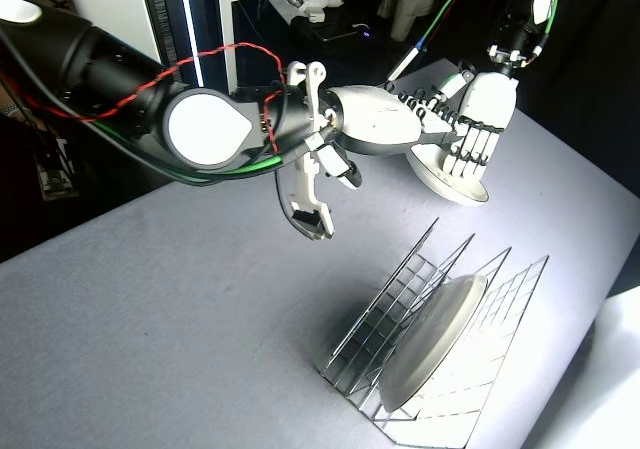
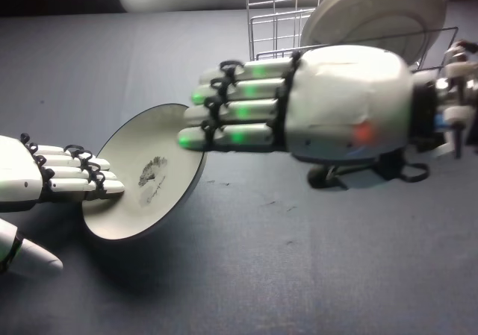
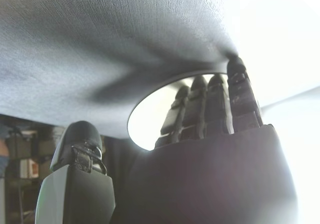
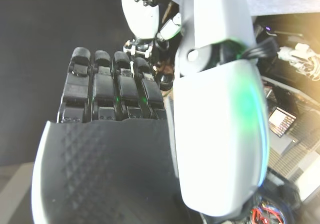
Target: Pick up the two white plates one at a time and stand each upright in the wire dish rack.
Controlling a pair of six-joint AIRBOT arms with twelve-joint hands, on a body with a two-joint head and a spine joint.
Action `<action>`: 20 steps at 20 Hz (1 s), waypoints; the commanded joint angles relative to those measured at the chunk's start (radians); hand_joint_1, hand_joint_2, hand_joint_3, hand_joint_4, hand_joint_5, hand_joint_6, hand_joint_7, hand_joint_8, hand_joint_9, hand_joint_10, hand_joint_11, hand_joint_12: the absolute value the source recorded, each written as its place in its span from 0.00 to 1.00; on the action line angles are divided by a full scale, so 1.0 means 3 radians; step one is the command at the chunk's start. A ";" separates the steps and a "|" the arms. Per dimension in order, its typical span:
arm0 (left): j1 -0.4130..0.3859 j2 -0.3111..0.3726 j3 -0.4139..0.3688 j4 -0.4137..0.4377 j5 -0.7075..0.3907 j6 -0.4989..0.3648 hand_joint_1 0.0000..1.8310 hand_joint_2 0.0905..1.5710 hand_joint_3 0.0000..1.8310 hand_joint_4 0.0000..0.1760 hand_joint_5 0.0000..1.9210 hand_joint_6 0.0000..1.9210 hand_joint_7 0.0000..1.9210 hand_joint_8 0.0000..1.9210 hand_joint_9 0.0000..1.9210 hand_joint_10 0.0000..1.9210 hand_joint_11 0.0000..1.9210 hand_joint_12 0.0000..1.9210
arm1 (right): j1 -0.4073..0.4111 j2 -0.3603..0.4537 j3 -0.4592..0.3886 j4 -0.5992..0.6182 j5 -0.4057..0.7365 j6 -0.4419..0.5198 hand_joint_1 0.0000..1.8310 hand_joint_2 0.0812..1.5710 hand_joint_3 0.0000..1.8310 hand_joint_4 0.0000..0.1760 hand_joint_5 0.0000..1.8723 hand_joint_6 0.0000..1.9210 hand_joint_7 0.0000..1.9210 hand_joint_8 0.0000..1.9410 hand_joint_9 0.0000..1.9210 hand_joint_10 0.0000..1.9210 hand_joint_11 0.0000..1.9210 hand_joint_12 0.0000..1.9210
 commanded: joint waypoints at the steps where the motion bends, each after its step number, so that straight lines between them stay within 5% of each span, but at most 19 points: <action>1: 0.0081 -0.0094 -0.0028 0.0360 -0.0058 -0.0022 0.00 0.71 0.00 0.00 0.01 0.00 0.00 0.00 0.00 0.00 0.00 0.00 | 0.0008 -0.0031 0.0013 0.0127 0.0247 -0.0027 0.75 0.55 0.00 0.00 0.01 0.00 0.00 0.00 0.00 0.00 0.00 0.11; 12: 0.0088 -0.0111 0.0010 0.0361 -0.0057 -0.0022 0.00 0.71 0.00 0.00 0.00 0.00 0.00 0.00 0.00 0.00 0.00 0.00 | -0.0042 -0.0865 0.0644 0.0173 0.0046 -0.0121 0.73 0.55 0.00 0.00 0.03 0.00 0.01 0.00 0.00 0.00 0.00 0.22; 20: 0.0088 -0.0124 0.0023 0.0362 -0.0057 -0.0022 0.00 0.72 0.00 0.00 0.00 0.00 0.00 0.00 0.00 0.00 0.00 0.00 | -0.0120 -0.1394 0.1168 0.0287 0.0054 -0.0179 0.72 0.56 0.00 0.00 0.06 0.00 0.03 0.00 0.00 0.00 0.00 0.17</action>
